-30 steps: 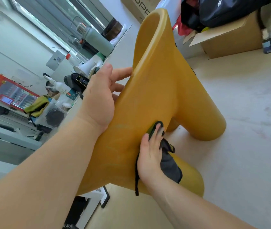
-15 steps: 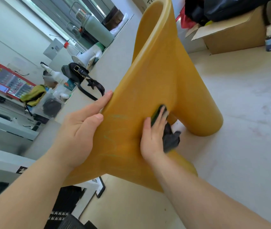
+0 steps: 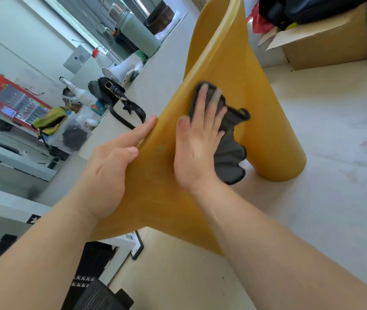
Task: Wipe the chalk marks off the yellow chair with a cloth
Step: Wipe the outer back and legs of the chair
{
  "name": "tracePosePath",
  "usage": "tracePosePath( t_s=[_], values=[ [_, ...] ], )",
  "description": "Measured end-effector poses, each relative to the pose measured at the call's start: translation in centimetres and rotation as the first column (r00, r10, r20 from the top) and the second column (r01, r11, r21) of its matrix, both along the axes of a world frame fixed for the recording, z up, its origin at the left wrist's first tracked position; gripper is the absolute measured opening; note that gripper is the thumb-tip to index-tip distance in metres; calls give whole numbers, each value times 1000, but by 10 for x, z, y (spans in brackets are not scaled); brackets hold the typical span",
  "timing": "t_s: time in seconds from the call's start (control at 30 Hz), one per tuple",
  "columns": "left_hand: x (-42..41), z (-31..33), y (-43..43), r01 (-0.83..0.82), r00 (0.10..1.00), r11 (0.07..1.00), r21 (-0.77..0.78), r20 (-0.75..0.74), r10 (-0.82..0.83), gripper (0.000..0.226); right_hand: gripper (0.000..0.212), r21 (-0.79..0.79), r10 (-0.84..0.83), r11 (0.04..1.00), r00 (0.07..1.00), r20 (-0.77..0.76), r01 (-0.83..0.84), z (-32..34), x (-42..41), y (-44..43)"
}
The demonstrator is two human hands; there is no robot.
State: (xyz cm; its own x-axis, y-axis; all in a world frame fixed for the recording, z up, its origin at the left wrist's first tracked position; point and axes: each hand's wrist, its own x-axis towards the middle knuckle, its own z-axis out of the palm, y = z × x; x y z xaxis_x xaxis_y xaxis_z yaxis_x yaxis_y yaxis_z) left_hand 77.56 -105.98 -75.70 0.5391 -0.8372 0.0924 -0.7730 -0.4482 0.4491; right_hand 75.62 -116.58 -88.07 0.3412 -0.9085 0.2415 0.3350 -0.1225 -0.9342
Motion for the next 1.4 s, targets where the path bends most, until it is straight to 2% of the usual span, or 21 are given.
tracePosePath(
  t_s=[0.03, 0.1, 0.2, 0.3, 0.4, 0.47, 0.53, 0.67, 0.77, 0.9, 1.0, 1.1, 1.17, 1.2, 1.23, 1.27, 1.33, 1.37, 1.4],
  values=[
    [-2, 0, 2, 22, 1000, 1000, 5, 4, -22, 61, 73, -4, 35, 999, 998, -56, -36, -7, -1, 21],
    [-4, 1, 3, 45, 999, 999, 8, -4, -45, 61, 76, -107, 122, 985, 983, -140, -138, -27, -6, 75],
    [-1, 1, 4, 58, 998, 998, 30, -14, -57, 61, 75, -186, 227, 948, 958, -174, -259, -51, -11, 111],
    [1, 1, 7, 63, 998, 998, 23, -28, -63, 62, 75, -60, 156, 984, 976, -155, -167, -21, -4, 61],
    [1, -1, 6, 38, 998, 999, 5, -52, -38, 62, 79, 29, 21, 999, 999, -42, -20, 11, -3, -8],
    [2, -1, 5, 30, 997, 1000, -8, -77, -31, 62, 89, -10, -47, 999, 998, 37, 48, 12, -5, -24],
    [0, 0, 4, 47, 994, 999, -22, -95, -49, 63, 76, -79, -43, 996, 999, -8, 42, 0, -1, -2],
    [0, 0, 5, 80, 995, 997, -2, -66, -80, 63, 82, -257, 109, 956, 984, -141, -143, -48, -5, 94],
    [1, 0, 6, 76, 995, 997, -7, -63, -77, 63, 84, -280, 155, 938, 968, -197, -207, -66, -5, 104],
    [0, 0, 7, 107, 994, 994, -5, -25, -107, 63, 87, -263, 25, 963, 995, -94, -49, -28, 0, 44],
    [1, -2, 7, 57, 995, 997, -41, -79, -60, 58, 91, -272, -31, 962, 999, -12, 27, -12, -3, 21],
    [-13, 4, 9, 12, 991, 1000, -18, -137, -14, 54, 89, -410, -2, 911, 993, -122, -49, -41, -5, 58],
    [-16, 8, 10, 51, 999, 998, 44, -19, -50, 62, 90, -488, 40, 856, 963, -266, -171, -79, -8, 93],
    [-15, 9, 16, 89, 992, 988, 126, -97, -77, 66, 90, -514, 46, 829, 942, -331, -221, -97, -10, 103],
    [-13, 9, 18, 50, 971, 983, 175, -238, -7, 71, 90, -532, 46, 807, 927, -373, -255, -108, -10, 105],
    [-11, 9, 19, -20, 954, 990, 137, -294, 60, 70, 90, -554, 40, 789, 923, -384, -265, -111, -9, 100],
    [-13, 3, 20, 143, 985, 988, 58, -106, -137, 34, 90, -619, 11, 755, 949, -316, -216, -98, -6, 83],
    [-8, 0, 15, 162, 986, 987, -16, -20, -163, 25, 90, -652, -19, 743, 968, -251, -154, -82, -5, 71],
    [-12, -4, 11, 113, 992, 988, -101, -40, -118, 30, 89, -674, -52, 733, 981, -189, -91, -63, -5, 58]
  ],
)
